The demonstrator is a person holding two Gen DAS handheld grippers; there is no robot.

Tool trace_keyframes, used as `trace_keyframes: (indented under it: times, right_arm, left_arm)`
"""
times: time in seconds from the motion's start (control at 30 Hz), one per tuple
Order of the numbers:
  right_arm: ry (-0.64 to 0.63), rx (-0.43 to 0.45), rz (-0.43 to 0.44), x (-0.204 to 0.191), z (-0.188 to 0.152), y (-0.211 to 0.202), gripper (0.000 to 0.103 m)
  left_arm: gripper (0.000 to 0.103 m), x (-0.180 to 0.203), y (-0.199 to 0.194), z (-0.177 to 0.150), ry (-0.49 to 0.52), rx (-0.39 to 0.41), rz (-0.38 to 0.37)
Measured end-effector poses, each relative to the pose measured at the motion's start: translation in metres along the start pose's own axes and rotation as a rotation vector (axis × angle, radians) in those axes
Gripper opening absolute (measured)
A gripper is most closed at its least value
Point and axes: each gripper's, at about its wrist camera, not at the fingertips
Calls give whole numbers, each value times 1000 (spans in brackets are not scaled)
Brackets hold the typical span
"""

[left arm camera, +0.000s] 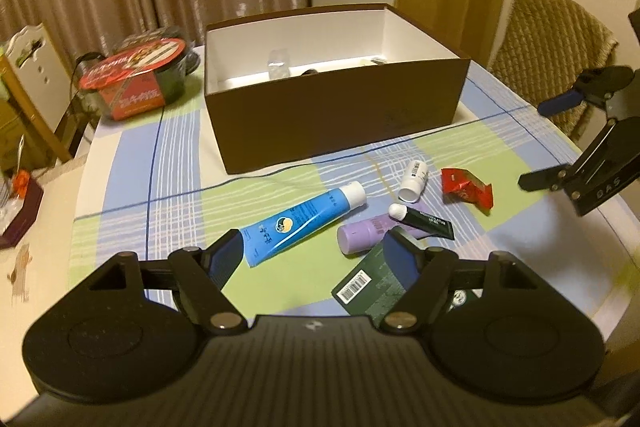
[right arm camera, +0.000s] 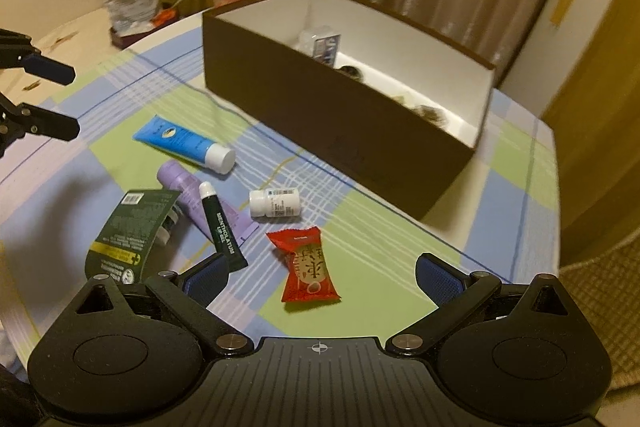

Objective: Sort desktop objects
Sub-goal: 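Withdraw both tools from the box back over the table items, then grasp the red candy packet with the right tool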

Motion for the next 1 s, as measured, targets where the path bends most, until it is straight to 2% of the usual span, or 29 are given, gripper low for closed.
trace_keyframes:
  times: [0.13, 0.3, 0.37, 0.53, 0.67, 1.0]
  right_arm:
    - [-62, -3, 71, 9, -5, 20, 102]
    - [-105, 8, 145, 22, -10, 39, 102]
    - [-101, 1, 168, 27, -11, 49, 88]
    - [-118, -21, 229, 28, -17, 65, 87]
    - [-118, -20, 264, 29, -22, 66, 87]
    - [-74, -22, 248, 32, -19, 76, 87]
  left_arm:
    - [74, 14, 0, 1, -78, 28, 46]
    - [74, 44, 2, 3, -159, 10, 132]
    - [74, 57, 4, 1, -177, -6, 169]
    - [74, 82, 8, -6, -234, -47, 238]
    - [74, 93, 13, -10, -225, -82, 264]
    - [74, 91, 13, -2, -217, -53, 260]
Point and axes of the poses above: each gripper's, at about its wrist camera, not at the fingertips, and y roughly the way its jaws point, x to its right, z to its top, and after that the axes turned 5 degrees about -z, right-handed
